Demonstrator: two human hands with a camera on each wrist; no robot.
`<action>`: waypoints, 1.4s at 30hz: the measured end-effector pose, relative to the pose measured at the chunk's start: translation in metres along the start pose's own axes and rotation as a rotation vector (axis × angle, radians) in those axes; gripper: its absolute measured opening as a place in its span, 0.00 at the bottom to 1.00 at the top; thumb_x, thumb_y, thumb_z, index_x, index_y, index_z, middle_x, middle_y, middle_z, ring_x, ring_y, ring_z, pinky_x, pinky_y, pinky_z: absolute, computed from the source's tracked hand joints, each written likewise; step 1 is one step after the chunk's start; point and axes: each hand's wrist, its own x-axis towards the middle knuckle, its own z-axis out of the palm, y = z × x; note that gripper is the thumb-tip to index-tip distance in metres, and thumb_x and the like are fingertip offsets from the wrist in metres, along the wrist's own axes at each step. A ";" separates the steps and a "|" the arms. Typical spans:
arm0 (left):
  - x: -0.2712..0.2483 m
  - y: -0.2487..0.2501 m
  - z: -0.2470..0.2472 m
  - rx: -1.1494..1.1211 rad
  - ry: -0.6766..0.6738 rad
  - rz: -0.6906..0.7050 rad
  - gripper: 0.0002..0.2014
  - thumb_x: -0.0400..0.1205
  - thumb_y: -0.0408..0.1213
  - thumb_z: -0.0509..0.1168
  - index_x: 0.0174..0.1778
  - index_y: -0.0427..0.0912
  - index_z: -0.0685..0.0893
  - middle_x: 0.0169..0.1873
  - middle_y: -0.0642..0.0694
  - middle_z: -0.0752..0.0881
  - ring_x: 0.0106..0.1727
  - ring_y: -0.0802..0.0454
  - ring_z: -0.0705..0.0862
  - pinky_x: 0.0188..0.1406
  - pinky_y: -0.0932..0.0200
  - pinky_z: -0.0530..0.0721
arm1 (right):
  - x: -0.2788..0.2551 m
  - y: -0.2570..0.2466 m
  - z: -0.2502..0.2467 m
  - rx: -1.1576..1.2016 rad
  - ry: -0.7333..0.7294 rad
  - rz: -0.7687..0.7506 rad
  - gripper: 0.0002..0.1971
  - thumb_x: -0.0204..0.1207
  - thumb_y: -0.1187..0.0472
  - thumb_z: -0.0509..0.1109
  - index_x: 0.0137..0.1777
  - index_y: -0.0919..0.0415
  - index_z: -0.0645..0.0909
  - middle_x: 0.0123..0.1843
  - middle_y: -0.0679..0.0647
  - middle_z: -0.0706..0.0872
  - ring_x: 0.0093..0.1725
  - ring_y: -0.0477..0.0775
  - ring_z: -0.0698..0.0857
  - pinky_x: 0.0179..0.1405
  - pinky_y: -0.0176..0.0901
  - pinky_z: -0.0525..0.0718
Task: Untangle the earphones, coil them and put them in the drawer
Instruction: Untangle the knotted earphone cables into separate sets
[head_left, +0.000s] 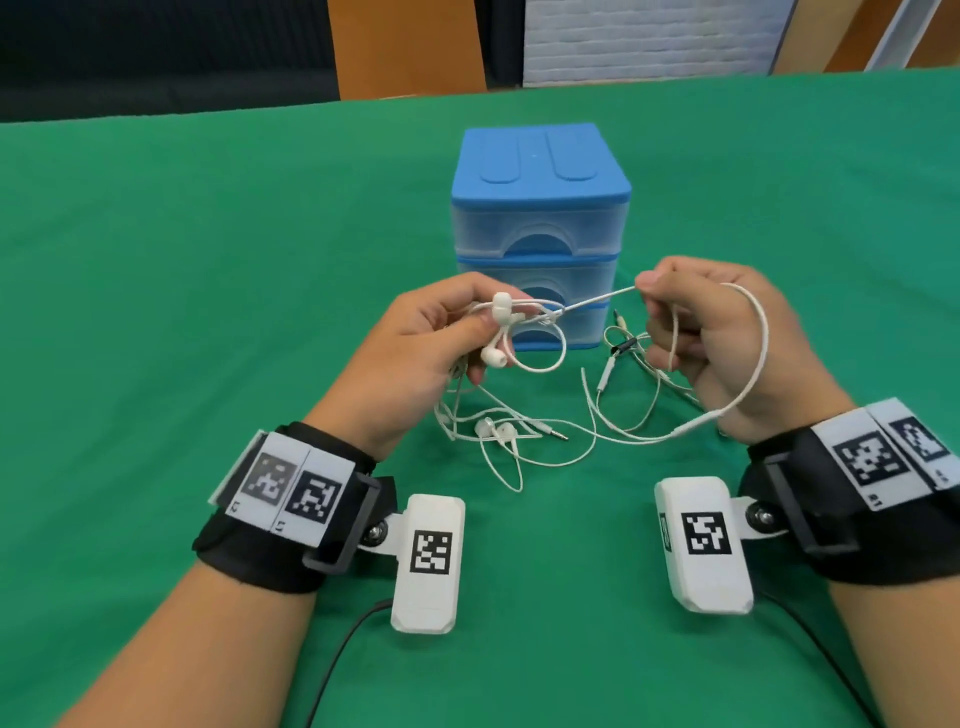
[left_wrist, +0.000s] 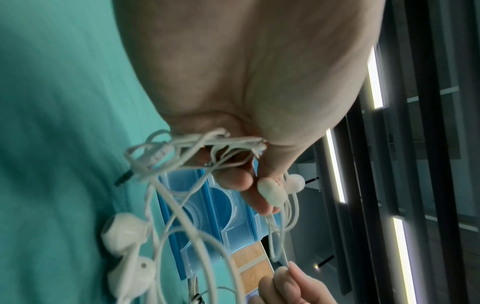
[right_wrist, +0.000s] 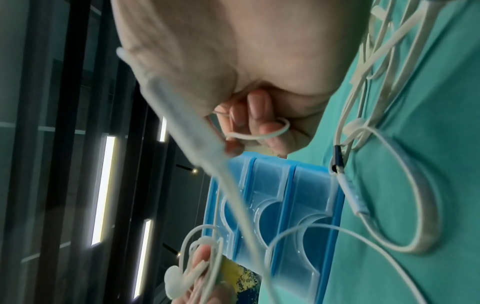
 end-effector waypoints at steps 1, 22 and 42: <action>-0.001 0.000 0.000 -0.012 -0.007 -0.007 0.10 0.89 0.32 0.61 0.59 0.35 0.87 0.34 0.43 0.84 0.35 0.55 0.79 0.33 0.64 0.76 | 0.000 0.000 0.000 0.014 0.029 -0.001 0.17 0.82 0.68 0.64 0.31 0.61 0.70 0.23 0.48 0.65 0.20 0.46 0.58 0.25 0.44 0.58; 0.003 0.003 0.001 -0.311 0.061 -0.083 0.05 0.79 0.25 0.66 0.48 0.36 0.82 0.38 0.50 0.86 0.29 0.59 0.72 0.27 0.70 0.73 | 0.002 -0.012 -0.007 0.537 -0.124 0.166 0.19 0.87 0.53 0.57 0.33 0.54 0.64 0.53 0.61 0.93 0.63 0.61 0.89 0.61 0.52 0.85; -0.005 0.003 0.006 0.304 -0.243 -0.149 0.17 0.76 0.55 0.76 0.60 0.57 0.91 0.42 0.51 0.89 0.44 0.52 0.85 0.51 0.55 0.80 | -0.003 -0.017 0.004 0.650 -0.302 0.069 0.11 0.88 0.57 0.52 0.45 0.59 0.70 0.37 0.55 0.71 0.32 0.51 0.74 0.50 0.48 0.86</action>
